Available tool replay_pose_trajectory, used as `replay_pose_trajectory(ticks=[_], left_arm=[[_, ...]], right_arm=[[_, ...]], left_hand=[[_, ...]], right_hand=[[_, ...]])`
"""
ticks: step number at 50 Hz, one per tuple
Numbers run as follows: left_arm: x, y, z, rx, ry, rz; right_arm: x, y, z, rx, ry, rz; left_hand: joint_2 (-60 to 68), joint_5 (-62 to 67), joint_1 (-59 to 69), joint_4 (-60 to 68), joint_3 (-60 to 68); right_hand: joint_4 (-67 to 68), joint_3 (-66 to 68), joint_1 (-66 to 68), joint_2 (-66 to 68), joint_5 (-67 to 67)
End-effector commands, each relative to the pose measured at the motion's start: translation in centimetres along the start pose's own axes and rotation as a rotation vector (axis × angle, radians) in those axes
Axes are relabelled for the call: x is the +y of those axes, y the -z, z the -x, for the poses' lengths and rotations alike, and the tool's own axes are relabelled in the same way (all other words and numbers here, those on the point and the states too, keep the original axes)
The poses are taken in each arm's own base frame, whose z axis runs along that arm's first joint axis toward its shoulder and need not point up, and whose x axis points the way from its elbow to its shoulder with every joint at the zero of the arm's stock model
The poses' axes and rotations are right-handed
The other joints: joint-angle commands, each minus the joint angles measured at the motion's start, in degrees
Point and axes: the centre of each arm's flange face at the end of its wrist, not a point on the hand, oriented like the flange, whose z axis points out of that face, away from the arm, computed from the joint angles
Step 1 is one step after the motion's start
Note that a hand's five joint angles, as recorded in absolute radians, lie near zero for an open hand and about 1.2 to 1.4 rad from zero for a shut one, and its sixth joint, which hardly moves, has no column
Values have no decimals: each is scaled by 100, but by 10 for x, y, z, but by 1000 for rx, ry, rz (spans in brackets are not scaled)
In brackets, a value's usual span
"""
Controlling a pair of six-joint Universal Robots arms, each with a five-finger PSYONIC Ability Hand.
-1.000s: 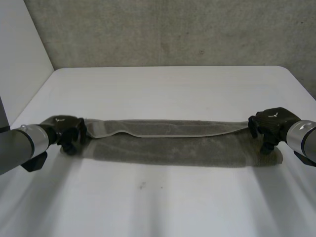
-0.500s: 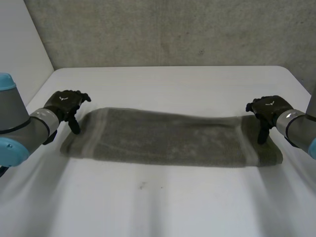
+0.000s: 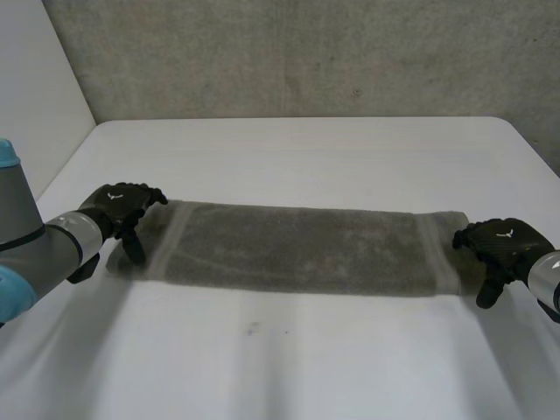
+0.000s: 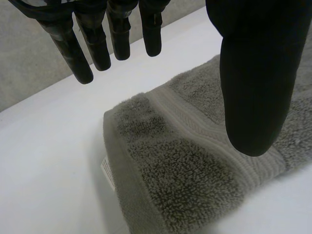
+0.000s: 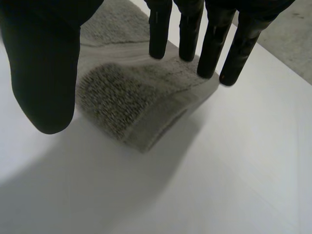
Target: Fold the towel.
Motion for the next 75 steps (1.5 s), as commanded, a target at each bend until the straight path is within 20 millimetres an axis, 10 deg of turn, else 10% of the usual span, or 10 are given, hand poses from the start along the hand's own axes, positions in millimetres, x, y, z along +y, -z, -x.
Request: replay_pose_trajectory(ticks=[1, 4, 24, 32, 39, 53, 60, 64, 67, 75], left_arm=[[-2, 5, -5, 8, -7, -8], [-3, 5, -6, 11, -8, -8], [-8, 26, -5, -3, -4, -19], [-12, 33, -5, -8, -7, -33], [-17, 40, -6, -13, -12, -50], [-15, 44, -11, -2, -16, -51], [-23, 41, -19, 19, -14, -81], [-30, 41, -26, 37, 4, -115], [-36, 40, -38, 69, 33, -151], [-51, 37, -78, 177, 87, -208]], right_arm=[[16, -22, -5, 53, 30, -31], [20, -28, -12, 86, 58, -31], [24, -10, -139, 485, 241, 46], [-61, -6, -76, 376, 214, -247], [-130, 15, 50, 91, 273, -516], [-99, 19, 255, -422, 431, -591], [-84, 12, 275, -455, 444, -560], [-94, 20, 264, -430, 415, -557], [-104, 29, 254, -410, 389, -561], [-113, 29, 148, -244, 102, -402]], left_hand=[[110, 123, 71, 118, 120], [110, 123, 71, 117, 120], [-126, -112, -165, -118, -116], [-210, -196, -249, -202, -200], [-227, -213, -266, -219, -217], [-244, -230, -283, -236, -234], [-227, -213, -266, -219, -217], [-176, -163, -215, -169, -166], [-160, -146, -198, -152, -149], [-143, -129, -182, -135, -133]], right_hand=[[2627, 2621, 2936, 2684, 2663], [5794, 5788, 6103, 5851, 5830], [5810, 5804, 6119, 5867, 5846], [5810, 5804, 6119, 5867, 5846], [5810, 5804, 6119, 5867, 5846], [5810, 5804, 6119, 5867, 5846], [5633, 5627, 5942, 5689, 5669], [-1190, -1196, -881, -1133, -1154], [-1190, -1196, -881, -1133, -1154], [-1190, -1196, -881, -1133, -1154]])
